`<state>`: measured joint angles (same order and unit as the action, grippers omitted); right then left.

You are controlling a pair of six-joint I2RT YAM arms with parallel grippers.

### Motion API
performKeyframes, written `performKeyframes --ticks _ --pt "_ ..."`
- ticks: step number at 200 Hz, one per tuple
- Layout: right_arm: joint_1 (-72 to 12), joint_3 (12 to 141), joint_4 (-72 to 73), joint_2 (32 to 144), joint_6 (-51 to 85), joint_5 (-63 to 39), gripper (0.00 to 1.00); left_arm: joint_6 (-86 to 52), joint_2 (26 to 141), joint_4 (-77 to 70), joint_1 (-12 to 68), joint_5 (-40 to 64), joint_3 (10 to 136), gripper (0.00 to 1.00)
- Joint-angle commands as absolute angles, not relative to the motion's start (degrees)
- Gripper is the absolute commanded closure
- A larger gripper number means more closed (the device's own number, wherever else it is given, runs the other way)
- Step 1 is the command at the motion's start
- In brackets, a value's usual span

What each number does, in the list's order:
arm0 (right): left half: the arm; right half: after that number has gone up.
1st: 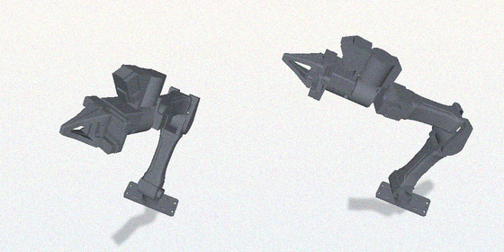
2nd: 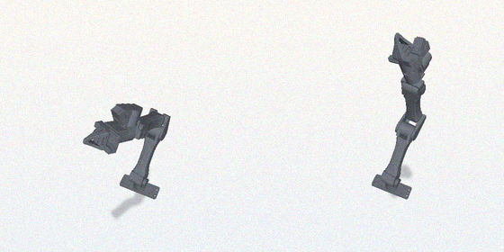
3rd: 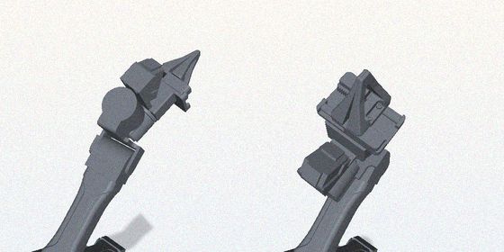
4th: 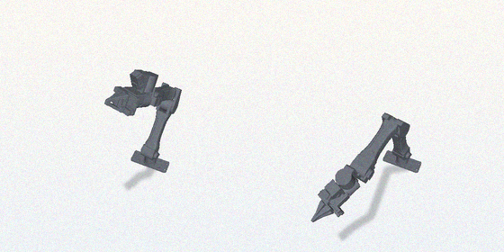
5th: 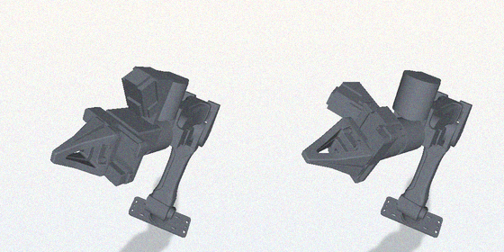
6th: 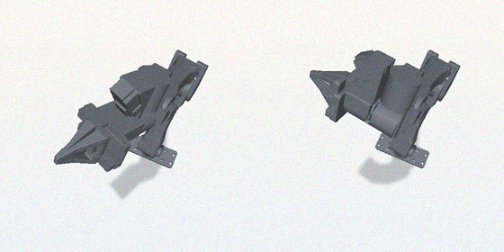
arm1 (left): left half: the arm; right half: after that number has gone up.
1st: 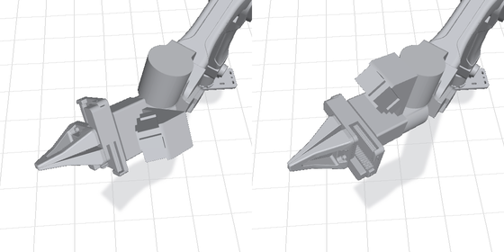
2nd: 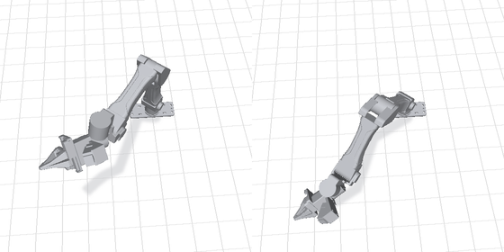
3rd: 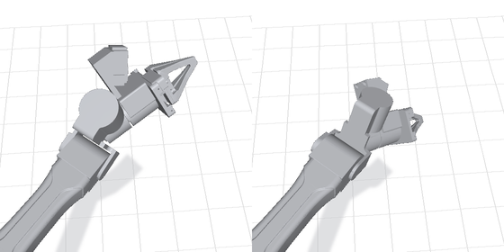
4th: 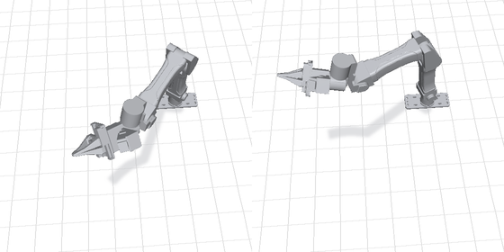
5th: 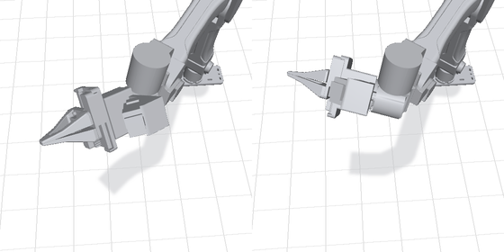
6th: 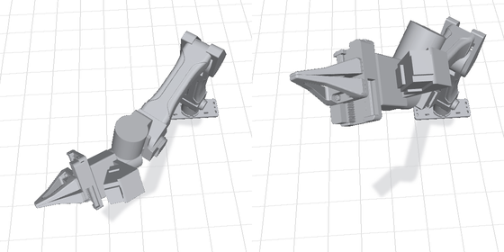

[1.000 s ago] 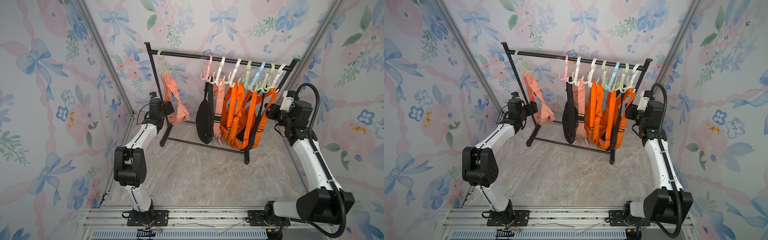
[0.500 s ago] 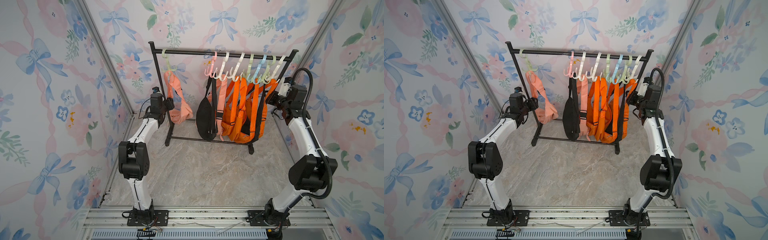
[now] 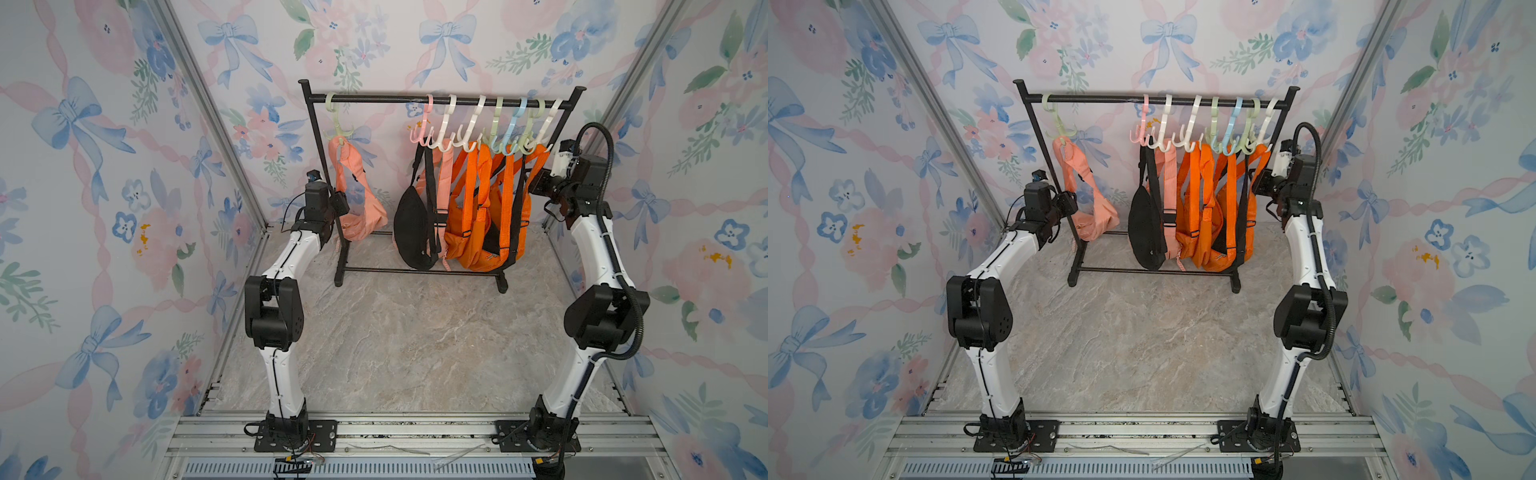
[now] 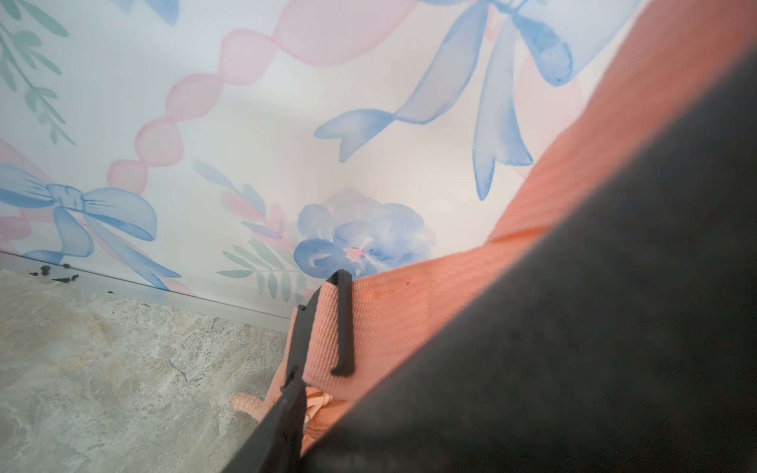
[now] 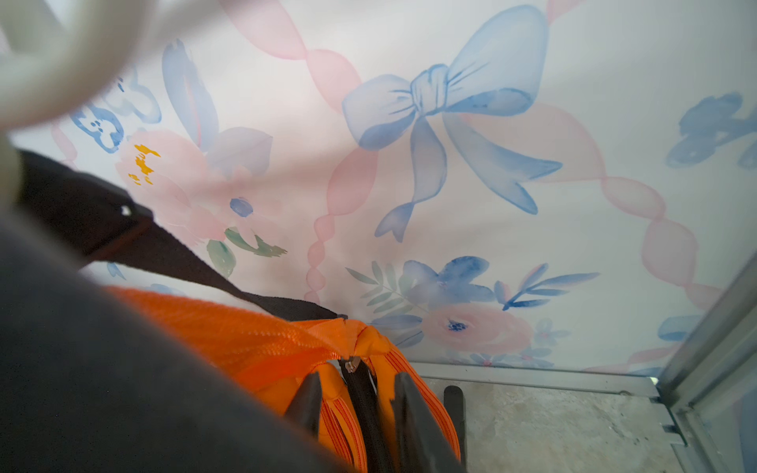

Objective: Take the bag off the hook
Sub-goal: Adjust the clothesline at the center of the board.

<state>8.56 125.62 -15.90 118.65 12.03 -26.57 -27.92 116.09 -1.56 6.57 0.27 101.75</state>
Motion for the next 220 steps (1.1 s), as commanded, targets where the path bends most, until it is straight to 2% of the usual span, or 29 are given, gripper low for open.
performKeyframes --ticks 1,35,58,71,81,93,112,130,163,165,167,170,220 --pt "7.3 132.8 -23.74 123.29 11.3 -32.23 0.69 -29.18 116.35 -1.67 8.59 1.87 101.58 0.46" --pt "7.46 141.3 -27.33 128.27 10.38 -32.63 0.69 -28.03 114.13 -1.59 9.75 0.16 99.49 0.46" --pt "7.98 143.28 -27.53 128.86 10.82 -32.53 0.65 -26.93 113.06 -0.75 10.66 -0.83 99.18 0.39" --pt "8.33 143.53 -28.22 128.27 11.03 -32.09 0.6 -26.4 112.39 -0.23 11.09 -1.57 98.92 0.33" --pt "8.54 143.16 -29.0 127.36 10.95 -31.4 0.51 -26.15 111.69 -0.15 11.47 -2.01 98.55 0.28" --pt "8.84 141.84 -30.03 125.53 10.72 -29.85 0.4 -26.1 110.68 -0.18 11.75 -2.45 97.8 0.26" --pt "9.64 137.01 -29.91 121.12 10.47 -27.57 0.29 -25.93 108.86 -0.26 12.08 -2.77 96.55 0.24" --pt "10.86 130.7 -27.67 116.04 10.32 -26.91 0.25 -25.74 106.83 -0.36 12.33 -2.83 94.8 0.22" --pt "13.57 117.91 -23.27 106.06 11.14 -26.1 0.22 -25.46 102.27 -0.57 12.89 -3.74 90.24 0.17" --pt "13.72 117.13 -23.05 105.42 11.29 -26.1 0.22 -25.48 101.99 -0.58 12.98 -3.84 89.91 0.14" --pt "13.78 116.38 -22.83 104.8 11.37 -26.04 0.22 -25.49 101.76 -0.56 13.0 -3.9 89.58 0.05" --pt "14.05 115.27 -22.46 103.87 11.47 -25.94 0.22 -25.41 101.22 -0.63 13.08 -3.98 89.16 0.02" --pt "14.44 97.77 -17.25 88.6 12.96 -22.76 0.23 -22.99 94.9 -1.1 15.55 -4.49 83.24 0.02"
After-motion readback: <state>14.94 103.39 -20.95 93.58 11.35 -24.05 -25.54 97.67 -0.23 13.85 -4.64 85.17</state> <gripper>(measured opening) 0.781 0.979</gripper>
